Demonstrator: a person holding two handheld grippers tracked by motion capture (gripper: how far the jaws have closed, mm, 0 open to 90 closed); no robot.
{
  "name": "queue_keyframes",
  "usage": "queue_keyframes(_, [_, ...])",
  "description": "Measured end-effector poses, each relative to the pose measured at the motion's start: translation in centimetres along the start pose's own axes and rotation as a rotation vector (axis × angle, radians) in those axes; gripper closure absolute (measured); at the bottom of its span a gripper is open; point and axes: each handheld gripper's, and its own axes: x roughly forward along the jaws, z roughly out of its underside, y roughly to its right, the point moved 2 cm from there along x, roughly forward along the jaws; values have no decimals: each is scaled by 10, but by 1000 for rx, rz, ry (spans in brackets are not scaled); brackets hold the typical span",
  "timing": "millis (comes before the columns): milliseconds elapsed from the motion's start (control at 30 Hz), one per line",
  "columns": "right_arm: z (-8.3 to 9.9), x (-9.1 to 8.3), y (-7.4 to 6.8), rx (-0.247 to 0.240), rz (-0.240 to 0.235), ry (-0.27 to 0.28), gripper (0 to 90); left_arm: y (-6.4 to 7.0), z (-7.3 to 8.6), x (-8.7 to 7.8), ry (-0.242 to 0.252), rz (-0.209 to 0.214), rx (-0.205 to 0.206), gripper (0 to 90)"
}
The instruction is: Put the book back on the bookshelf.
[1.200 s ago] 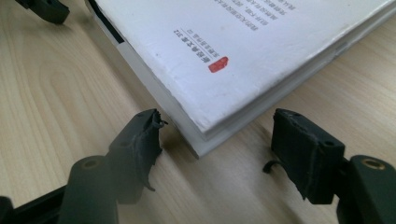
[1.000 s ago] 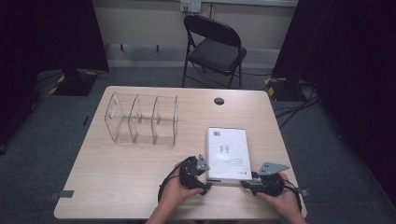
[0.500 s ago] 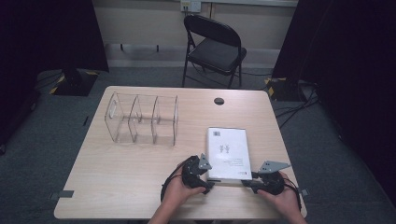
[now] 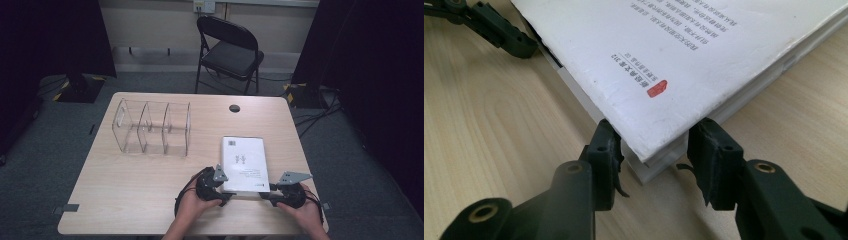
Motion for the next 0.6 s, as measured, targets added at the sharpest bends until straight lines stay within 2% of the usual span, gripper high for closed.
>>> queue_keyframes(233, [-2,-2,1,23,-15,14,588,0,-1,1,-1,5,0,254])
queue_keyframes(367, [-7,-8,1,40,-37,64,620,-1,-1,1,-2,7,2,253])
queue_keyframes(433, [-8,-7,0,41,-31,56,621,-1,-1,1,-5,-7,-6,214])
queue_keyframes(533, [-9,-5,0,44,-35,63,624,-3,-1,-2,-8,-48,5,169])
queue_keyframes(567, [-9,-6,1,43,-38,62,624,-4,-1,-3,12,-43,-3,161])
queue_keyframes(600, [-10,-6,1,39,-38,67,624,-4,-1,-6,11,-44,7,163])
